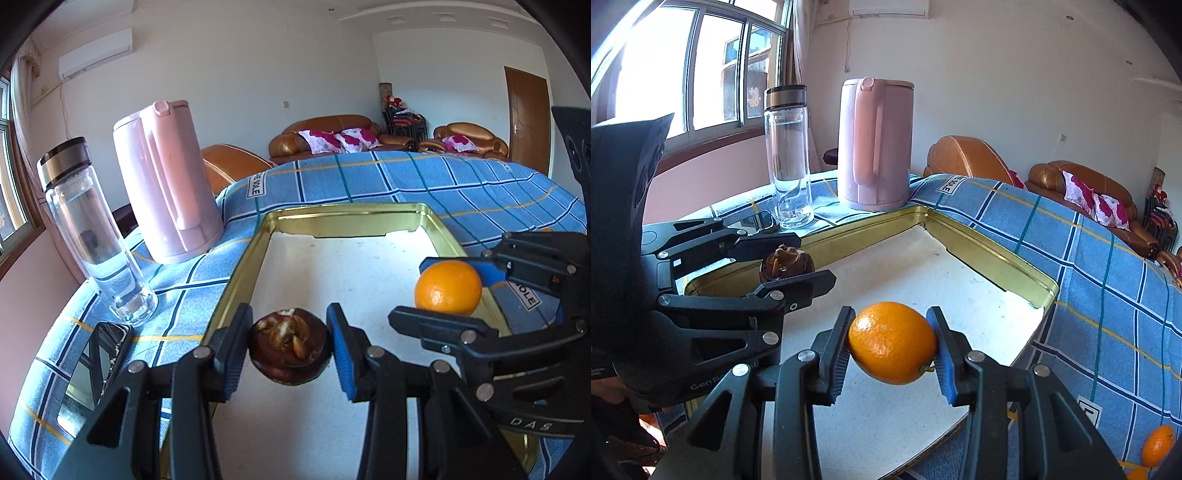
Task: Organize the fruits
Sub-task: 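Open the left tool to drop the mangosteen while the right tool releases the orange, then move both open tools back toward the remaining fruit on the cloth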
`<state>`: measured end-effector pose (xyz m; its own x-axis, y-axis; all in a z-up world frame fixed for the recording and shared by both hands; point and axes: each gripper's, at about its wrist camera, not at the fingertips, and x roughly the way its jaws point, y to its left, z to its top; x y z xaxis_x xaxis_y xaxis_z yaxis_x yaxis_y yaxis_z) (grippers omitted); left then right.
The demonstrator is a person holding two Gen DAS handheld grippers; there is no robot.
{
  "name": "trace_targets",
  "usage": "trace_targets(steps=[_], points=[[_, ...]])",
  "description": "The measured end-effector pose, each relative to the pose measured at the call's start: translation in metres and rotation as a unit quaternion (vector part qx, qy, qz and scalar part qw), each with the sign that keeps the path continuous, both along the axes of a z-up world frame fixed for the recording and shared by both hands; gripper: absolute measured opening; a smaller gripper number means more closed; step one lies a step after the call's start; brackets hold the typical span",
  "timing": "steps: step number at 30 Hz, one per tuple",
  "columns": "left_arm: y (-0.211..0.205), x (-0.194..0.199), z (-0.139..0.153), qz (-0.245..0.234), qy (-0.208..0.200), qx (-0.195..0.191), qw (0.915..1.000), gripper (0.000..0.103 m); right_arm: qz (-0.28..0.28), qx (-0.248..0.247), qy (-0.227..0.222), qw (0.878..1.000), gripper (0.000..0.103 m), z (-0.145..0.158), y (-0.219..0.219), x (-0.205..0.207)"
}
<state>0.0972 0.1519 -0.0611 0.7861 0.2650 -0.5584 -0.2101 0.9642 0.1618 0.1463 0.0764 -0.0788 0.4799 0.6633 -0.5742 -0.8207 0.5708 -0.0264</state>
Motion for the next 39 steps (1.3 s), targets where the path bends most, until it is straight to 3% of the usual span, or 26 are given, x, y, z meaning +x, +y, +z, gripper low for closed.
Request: trace_targets(steps=[13, 16, 20, 23, 27, 32, 35, 39], points=[[0.001, 0.001, 0.001, 0.006, 0.007, 0.003, 1.0000, 0.048, -0.007, -0.015, 0.005, 1.000, 0.043, -0.002, 0.005, 0.001], [0.003, -0.005, 0.004, 0.014, -0.003, 0.000, 0.9999, 0.058, -0.021, -0.014, -0.001, 1.000, 0.053, 0.000, 0.001, 0.000], [-0.001, -0.026, 0.018, 0.011, -0.049, -0.014, 0.9986, 0.079, -0.027, 0.003, -0.002, 1.000, 0.058, 0.010, -0.018, -0.011], [-0.012, -0.037, 0.026, 0.007, -0.075, -0.018, 0.9970, 0.090, -0.034, 0.018, -0.021, 0.999, 0.063, 0.021, -0.037, -0.027], [-0.033, -0.046, 0.033, -0.015, -0.095, -0.040, 0.9946, 0.093, -0.049, 0.040, -0.035, 0.997, 0.067, 0.031, -0.068, -0.045], [-0.073, -0.055, 0.037, -0.061, -0.111, -0.040, 0.9912, 0.099, -0.096, 0.052, -0.060, 0.992, 0.069, 0.034, -0.125, -0.064], [-0.096, -0.055, 0.033, -0.088, -0.107, -0.045, 0.9893, 0.100, -0.146, 0.063, -0.050, 0.986, 0.074, 0.026, -0.170, -0.066], [-0.123, -0.050, 0.024, -0.117, -0.092, -0.042, 0.9879, 0.100, -0.194, 0.051, -0.017, 0.980, 0.074, 0.005, -0.212, -0.061]])
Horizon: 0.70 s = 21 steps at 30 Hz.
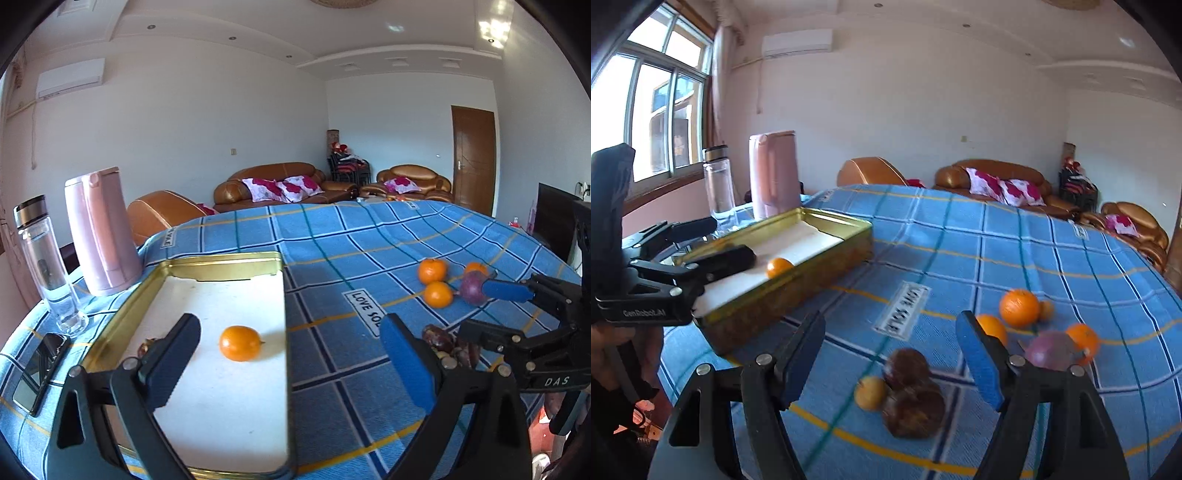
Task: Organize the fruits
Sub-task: 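Move both open tools back toward the remaining fruit on the cloth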
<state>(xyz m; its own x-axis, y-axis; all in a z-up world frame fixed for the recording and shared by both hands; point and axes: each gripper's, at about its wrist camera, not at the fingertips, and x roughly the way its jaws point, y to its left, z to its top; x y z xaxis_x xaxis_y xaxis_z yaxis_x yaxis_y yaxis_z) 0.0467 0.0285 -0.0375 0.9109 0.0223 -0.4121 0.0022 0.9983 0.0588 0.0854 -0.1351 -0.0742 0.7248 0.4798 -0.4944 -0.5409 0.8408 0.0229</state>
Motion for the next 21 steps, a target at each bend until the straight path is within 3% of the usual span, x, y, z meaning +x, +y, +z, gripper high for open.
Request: trace_targets(steps=[8, 9, 11, 16, 21], points=[[-0.033, 0.007, -0.011, -0.028, 0.019, 0.019, 0.9993, 0.100, 0.020, 0.007, 0.049, 0.999, 0.073, -0.026, -0.006, 0.009], [-0.034, 0.007, -0.012, -0.028, 0.021, 0.017, 0.9992, 0.100, 0.022, 0.006, 0.052, 0.998, 0.071, -0.028, -0.004, 0.010], [-0.036, 0.008, -0.013, -0.030, 0.024, 0.015, 0.9991, 0.100, 0.027, -0.002, 0.063, 0.998, 0.054, -0.034, -0.001, 0.011], [-0.044, 0.010, -0.017, -0.042, 0.029, 0.014, 0.9986, 0.100, 0.029, -0.004, 0.064, 0.998, 0.045, -0.037, -0.004, 0.010], [-0.057, 0.009, -0.023, -0.059, 0.036, 0.020, 0.9974, 0.100, 0.028, 0.001, 0.061, 0.998, 0.045, -0.039, -0.007, 0.008]])
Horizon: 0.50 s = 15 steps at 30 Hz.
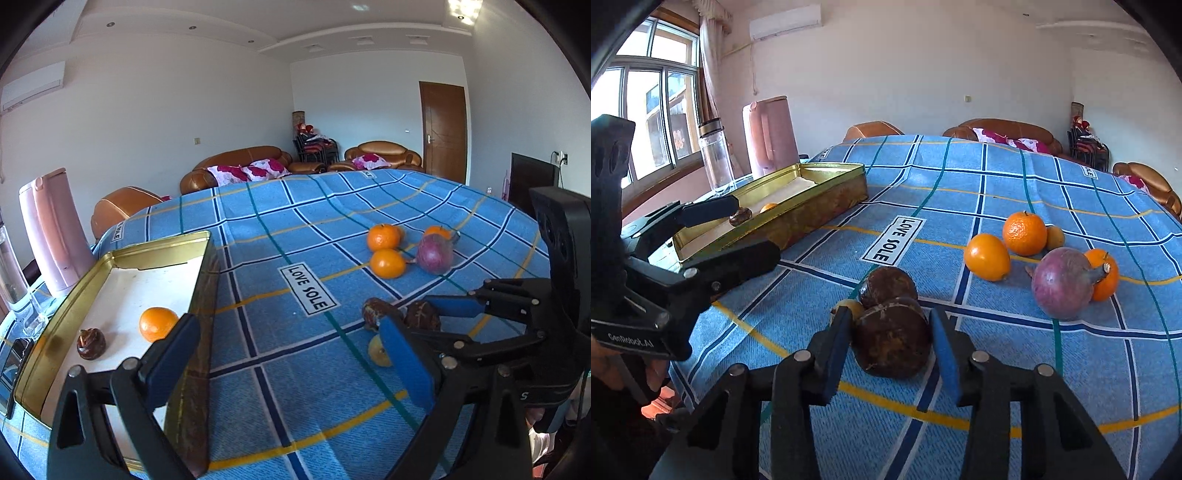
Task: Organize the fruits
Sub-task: 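Move both open tools back toward the remaining fruit on the cloth, then grasp the large dark mangosteen with the right tool while the left tool grasps the small yellow fruit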
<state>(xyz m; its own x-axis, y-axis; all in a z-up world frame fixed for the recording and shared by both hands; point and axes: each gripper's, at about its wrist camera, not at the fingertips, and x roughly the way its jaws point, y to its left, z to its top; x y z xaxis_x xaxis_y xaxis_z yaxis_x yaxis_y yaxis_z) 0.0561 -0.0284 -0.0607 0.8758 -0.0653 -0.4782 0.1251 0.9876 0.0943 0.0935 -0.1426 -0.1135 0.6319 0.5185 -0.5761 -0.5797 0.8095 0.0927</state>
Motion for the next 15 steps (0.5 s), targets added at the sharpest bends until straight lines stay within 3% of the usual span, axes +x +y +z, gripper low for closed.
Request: trace_targets(steps=[7, 13, 15], points=[[-0.005, 0.001, -0.006, -0.005, 0.007, -0.002, 1.0000, 0.100, 0.001, -0.022, 0.006, 1.000, 0.047, -0.007, 0.005, 0.001], [-0.003, 0.002, -0.007, -0.006, 0.011, -0.007, 0.9999, 0.099, -0.005, 0.000, 0.000, 1.000, 0.046, -0.005, -0.002, -0.001], [-0.004, 0.004, -0.009, -0.009, 0.017, -0.009, 0.9998, 0.094, -0.011, 0.004, -0.008, 1.000, 0.046, -0.002, -0.005, -0.001]])
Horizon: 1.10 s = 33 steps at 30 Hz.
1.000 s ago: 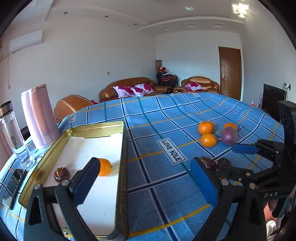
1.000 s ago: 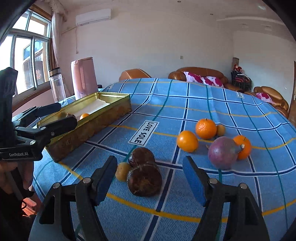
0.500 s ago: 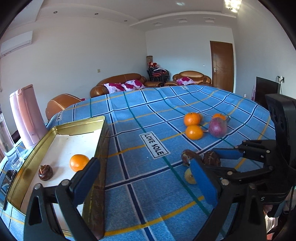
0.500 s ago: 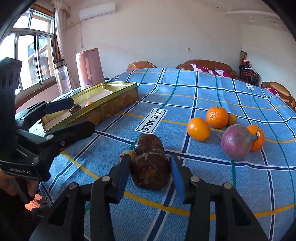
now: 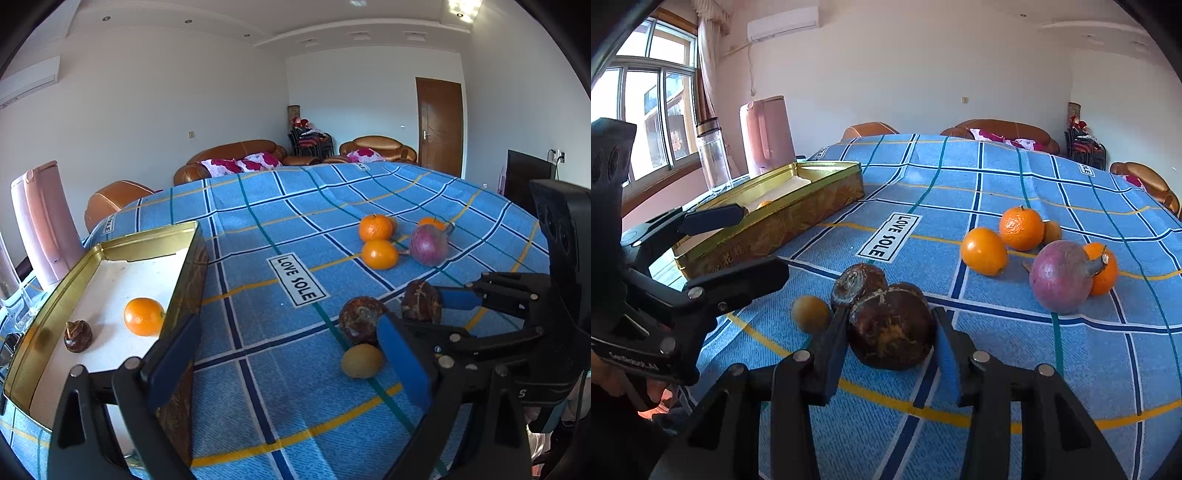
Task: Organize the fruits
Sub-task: 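Grasp the large dark mangosteen with the right tool while the left tool grasps the small yellow fruit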
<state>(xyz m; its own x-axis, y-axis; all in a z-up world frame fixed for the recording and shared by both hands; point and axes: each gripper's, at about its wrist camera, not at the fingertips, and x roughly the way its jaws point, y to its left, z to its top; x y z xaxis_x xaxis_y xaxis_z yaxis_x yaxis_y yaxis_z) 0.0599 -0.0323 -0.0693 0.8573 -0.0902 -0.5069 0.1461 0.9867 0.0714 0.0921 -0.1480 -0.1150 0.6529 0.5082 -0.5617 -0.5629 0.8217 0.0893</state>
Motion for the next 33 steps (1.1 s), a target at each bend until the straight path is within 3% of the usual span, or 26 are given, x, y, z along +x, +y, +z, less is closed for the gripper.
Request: trace_targets(steps=[7, 12, 16, 22, 33], points=[[-0.017, 0.008, -0.012, -0.041, 0.041, -0.006, 0.9983, 0.076, -0.028, 0.004, -0.018, 0.999, 0.046, 0.005, -0.013, 0.000], [-0.033, 0.015, -0.026, -0.073, 0.078, 0.010, 0.9942, 0.043, -0.034, 0.015, -0.013, 0.999, 0.046, 0.002, -0.020, 0.002], [-0.036, 0.016, -0.029, -0.080, 0.089, 0.014, 0.9927, 0.029, -0.033, 0.019, -0.013, 0.999, 0.046, 0.001, -0.021, 0.002], [-0.033, 0.014, -0.028, -0.082, 0.084, 0.001, 0.9931, 0.029, -0.031, 0.026, -0.018, 0.999, 0.046, 0.000, -0.024, 0.000], [-0.018, 0.007, -0.015, -0.062, 0.029, -0.024, 0.9974, 0.029, -0.022, 0.028, -0.028, 0.999, 0.046, 0.003, -0.020, -0.007]])
